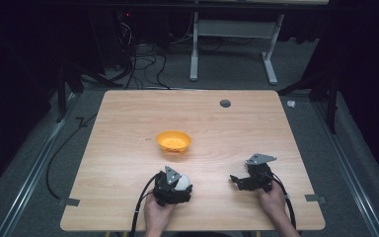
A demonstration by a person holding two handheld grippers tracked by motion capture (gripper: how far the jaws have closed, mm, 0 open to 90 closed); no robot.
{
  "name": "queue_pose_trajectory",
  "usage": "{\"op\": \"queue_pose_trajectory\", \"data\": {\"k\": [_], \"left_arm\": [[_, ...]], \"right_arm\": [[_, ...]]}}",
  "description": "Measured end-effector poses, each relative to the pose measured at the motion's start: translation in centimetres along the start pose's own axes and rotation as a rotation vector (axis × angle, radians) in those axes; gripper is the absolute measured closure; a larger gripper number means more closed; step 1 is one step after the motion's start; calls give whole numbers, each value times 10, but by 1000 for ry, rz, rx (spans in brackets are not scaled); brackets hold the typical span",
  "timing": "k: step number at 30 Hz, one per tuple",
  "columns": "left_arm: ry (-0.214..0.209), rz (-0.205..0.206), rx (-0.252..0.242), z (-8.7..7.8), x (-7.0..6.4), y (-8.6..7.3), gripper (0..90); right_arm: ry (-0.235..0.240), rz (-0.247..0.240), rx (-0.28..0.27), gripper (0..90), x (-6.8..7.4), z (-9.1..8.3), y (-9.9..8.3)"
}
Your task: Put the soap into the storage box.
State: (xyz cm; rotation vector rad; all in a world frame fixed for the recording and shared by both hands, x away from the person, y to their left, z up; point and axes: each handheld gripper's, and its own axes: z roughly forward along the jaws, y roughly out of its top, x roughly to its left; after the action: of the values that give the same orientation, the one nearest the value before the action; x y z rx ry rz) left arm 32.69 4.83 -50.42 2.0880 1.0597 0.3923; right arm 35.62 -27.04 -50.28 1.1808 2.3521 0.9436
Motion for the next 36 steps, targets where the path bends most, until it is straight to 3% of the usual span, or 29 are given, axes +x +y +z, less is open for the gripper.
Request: {"op": "queue_pose_trajectory", "data": {"k": [2,10,19,28,36], "left_arm": [[7,21,2,0,-1,0,241],[3,42,4,0,-1,0,245],[6,44,2,-1,-1,0,247],[-17,12,-18,-8,3,2,247],[-20,30,-41,-17,2,10,246]], "right_arm": [[0,0,0,127,0,0,0],[0,0,-1,127,0,0,0],[0,0,0,127,0,0,0],[-1,-2,1,128,0,0,0],[-1,-2,1,127,0,0,0]]}}
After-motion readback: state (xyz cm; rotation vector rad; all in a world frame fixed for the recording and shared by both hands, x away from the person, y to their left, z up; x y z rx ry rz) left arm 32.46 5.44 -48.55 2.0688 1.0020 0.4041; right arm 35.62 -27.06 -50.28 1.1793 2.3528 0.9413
